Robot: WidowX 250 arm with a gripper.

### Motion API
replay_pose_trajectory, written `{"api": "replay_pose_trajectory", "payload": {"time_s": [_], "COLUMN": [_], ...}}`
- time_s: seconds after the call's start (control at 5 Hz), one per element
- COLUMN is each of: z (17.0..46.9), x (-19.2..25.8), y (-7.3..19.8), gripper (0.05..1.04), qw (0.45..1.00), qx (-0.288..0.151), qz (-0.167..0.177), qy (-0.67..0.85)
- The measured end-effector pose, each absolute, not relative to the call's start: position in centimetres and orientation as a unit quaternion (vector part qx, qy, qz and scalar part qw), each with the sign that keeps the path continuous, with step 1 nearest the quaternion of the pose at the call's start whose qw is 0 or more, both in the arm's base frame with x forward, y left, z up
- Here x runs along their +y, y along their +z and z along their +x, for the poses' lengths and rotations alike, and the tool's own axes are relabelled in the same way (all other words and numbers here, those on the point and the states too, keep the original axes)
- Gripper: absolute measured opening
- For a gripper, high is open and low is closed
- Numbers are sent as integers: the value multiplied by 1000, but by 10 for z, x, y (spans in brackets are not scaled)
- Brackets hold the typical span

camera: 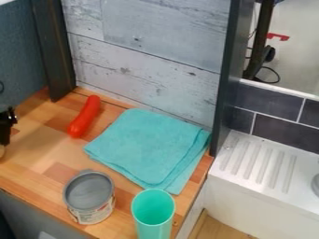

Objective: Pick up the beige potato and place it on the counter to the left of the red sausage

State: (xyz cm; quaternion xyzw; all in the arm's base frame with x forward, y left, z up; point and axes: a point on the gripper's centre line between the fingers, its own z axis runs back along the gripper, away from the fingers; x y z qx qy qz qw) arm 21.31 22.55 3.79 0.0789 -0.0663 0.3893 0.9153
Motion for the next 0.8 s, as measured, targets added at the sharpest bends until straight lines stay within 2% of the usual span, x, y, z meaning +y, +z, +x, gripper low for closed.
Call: {"api": "replay_pose_trajectory", "payload": {"time_s": [0.2,0.4,0.6,0.8], "z": [214,215,213,215], "x": [236,237,234,231], "y": [29,16,14,22], "gripper": [1001,945,709,630], "qw": [901,896,895,894], "qx": [-75,-57,-45,-59], "qz": [68,59,52,45], "qy": [422,436,441,441]}}
